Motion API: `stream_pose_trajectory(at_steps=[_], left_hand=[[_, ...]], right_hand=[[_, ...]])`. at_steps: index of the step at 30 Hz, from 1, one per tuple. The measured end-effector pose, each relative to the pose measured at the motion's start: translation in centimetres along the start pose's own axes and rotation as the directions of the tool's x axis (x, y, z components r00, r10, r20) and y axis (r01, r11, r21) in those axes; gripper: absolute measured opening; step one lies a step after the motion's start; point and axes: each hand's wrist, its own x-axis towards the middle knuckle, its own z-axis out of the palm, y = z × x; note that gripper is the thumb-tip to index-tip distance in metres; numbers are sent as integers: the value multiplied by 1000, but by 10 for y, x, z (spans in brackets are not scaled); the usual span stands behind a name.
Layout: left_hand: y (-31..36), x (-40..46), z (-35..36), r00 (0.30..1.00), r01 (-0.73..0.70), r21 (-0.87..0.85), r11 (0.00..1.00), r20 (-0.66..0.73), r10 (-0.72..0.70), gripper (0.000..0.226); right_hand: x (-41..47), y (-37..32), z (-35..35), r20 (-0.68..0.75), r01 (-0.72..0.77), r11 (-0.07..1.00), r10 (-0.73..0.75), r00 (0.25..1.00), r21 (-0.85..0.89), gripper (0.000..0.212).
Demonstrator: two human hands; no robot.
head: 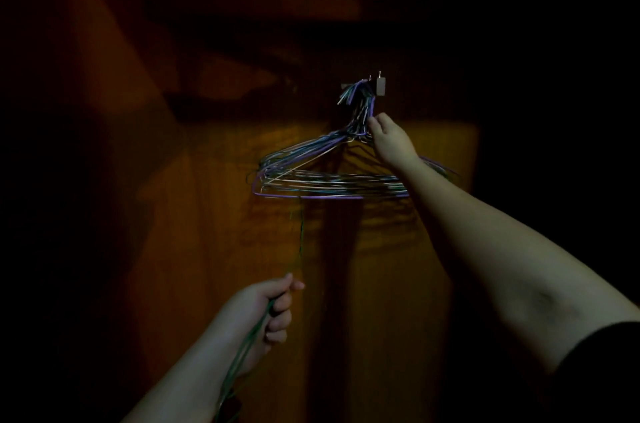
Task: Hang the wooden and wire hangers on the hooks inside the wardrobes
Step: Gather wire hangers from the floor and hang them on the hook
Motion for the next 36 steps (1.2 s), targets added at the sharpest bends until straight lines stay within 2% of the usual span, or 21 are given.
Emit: stream_pose_trajectory(at_steps=[5, 8, 12, 26, 29, 32, 34, 36], left_hand=[[6, -15, 14, 1000, 5, -3, 1000, -26, -5, 27], [10, -24, 21, 999, 23, -6, 1000, -35, -24, 26], [13, -35, 32, 998, -21, -117, 993, -55, 15, 20], [18, -45, 40, 999, -8, -120, 993, -45, 2, 20], [18, -47, 38, 999, 18, -139, 990, -45, -24, 19], [16, -50, 35, 999, 26, -163, 986, -37, -32, 19], [13, -51, 31, 999, 24, -168, 985, -37, -31, 20], [9, -51, 28, 999, 27, -155, 988, -34, -32, 20]], right_hand=[[5, -3, 1, -20, 1, 975, -6, 1000, -222, 35], [8, -6, -2, -18, -7, 954, 1, 1000, -298, 40], [10, -7, -3, -2, -32, 943, 33, 999, -333, 43], [10, -12, -6, -10, -45, 912, 45, 999, -407, 44], [5, -11, -5, -98, -81, 932, 49, 994, -353, 47], [-21, -11, 0, -237, -91, 983, 51, 970, -161, 41], [-53, -9, 11, -214, -59, 998, 57, 975, -6, 32], [-96, -4, 26, -113, -58, 991, 72, 991, 122, 22]])
